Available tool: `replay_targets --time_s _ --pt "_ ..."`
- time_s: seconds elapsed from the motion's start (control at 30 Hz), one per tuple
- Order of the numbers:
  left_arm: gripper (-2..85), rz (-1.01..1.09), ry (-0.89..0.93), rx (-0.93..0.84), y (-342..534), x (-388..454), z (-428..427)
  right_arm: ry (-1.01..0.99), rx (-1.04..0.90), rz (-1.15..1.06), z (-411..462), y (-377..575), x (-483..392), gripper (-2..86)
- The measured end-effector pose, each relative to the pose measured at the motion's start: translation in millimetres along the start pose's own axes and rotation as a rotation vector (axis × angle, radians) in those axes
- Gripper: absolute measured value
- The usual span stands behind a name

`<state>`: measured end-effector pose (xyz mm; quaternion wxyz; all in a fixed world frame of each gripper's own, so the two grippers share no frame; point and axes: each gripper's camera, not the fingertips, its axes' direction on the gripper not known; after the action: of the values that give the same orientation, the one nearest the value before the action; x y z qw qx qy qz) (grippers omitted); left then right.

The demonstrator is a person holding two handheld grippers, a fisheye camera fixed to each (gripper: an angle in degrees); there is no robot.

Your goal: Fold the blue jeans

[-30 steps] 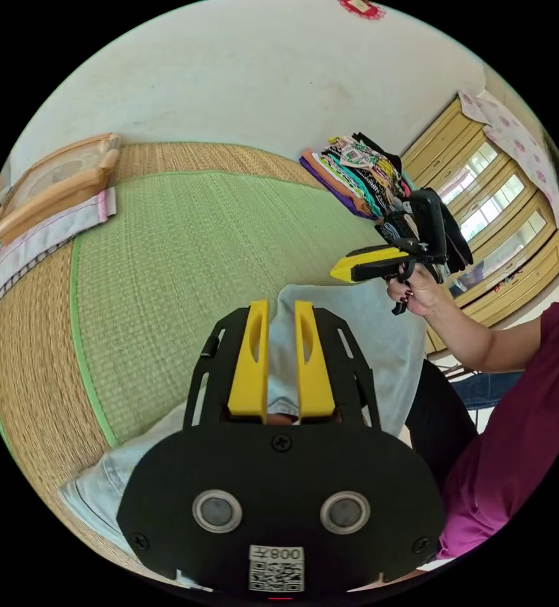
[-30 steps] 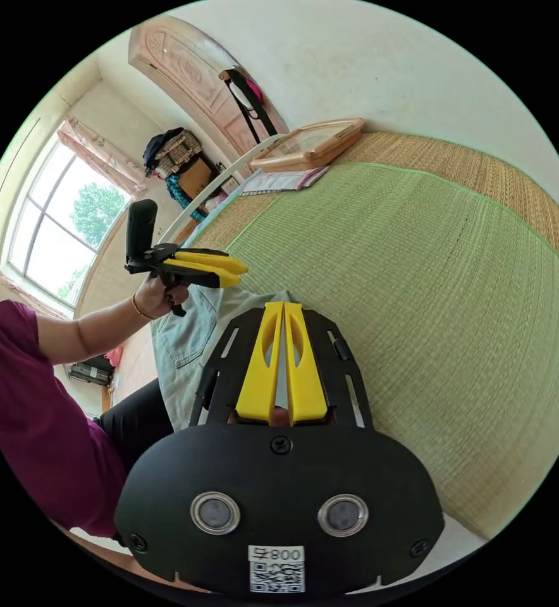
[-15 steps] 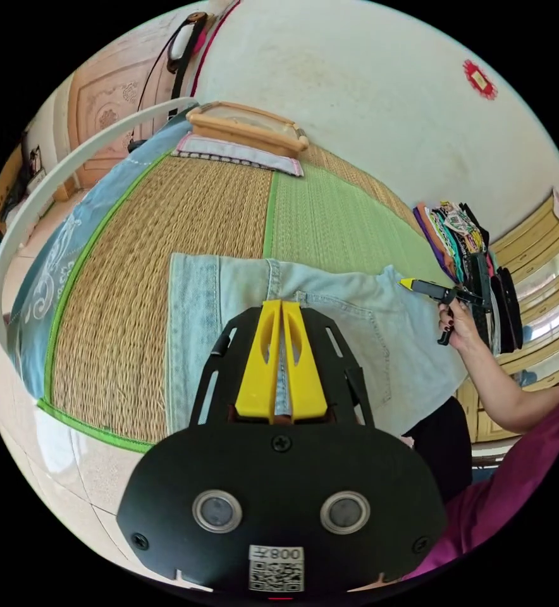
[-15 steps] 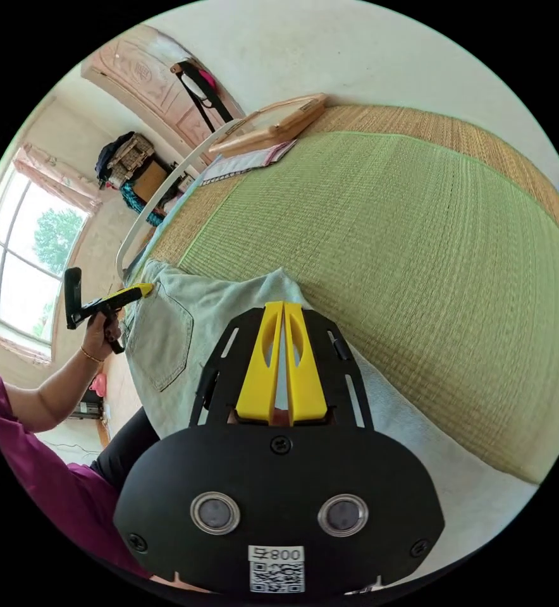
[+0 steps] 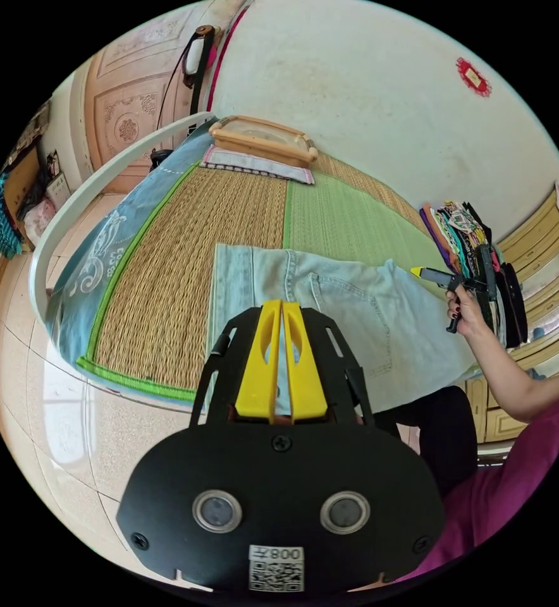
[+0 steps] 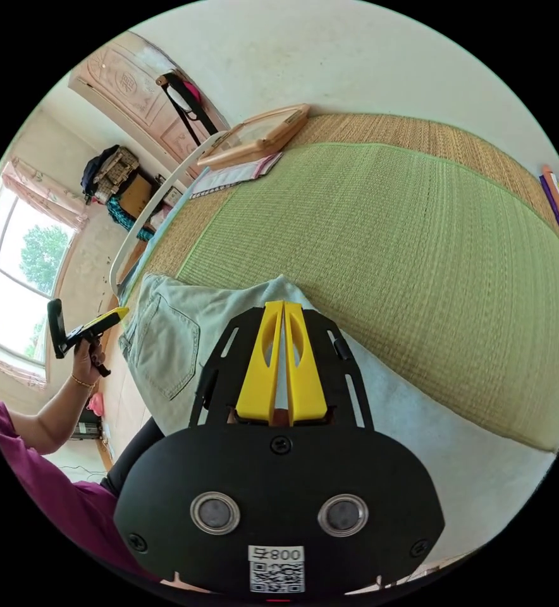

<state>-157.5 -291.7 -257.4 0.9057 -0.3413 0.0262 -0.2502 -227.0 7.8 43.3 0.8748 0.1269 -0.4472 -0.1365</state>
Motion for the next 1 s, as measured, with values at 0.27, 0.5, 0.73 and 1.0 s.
replay_targets --time_s 0.27,0.5,0.73,1.0 --pt "0.1 -0.082 -0.054 -0.107 59.2 4.3 33.7 0.018 -0.187 0.019 -1.9 166.2 -19.4 0.0" --pt "0.1 -0.032 -0.074 -0.129 55.0 51.8 54.0 -0.024 -0.131 0.122 1.7 233.7 6.1 0.1" --pt "0.2 0.159 0.105 -0.103 34.2 155.8 103.8 -0.025 0.107 0.341 -62.1 316.1 78.1 0.9" --pt "0.3 0.451 0.415 -0.276 10.6 343.3 245.8 0.192 0.47 0.759 -186.7 491.7 231.1 6.4"
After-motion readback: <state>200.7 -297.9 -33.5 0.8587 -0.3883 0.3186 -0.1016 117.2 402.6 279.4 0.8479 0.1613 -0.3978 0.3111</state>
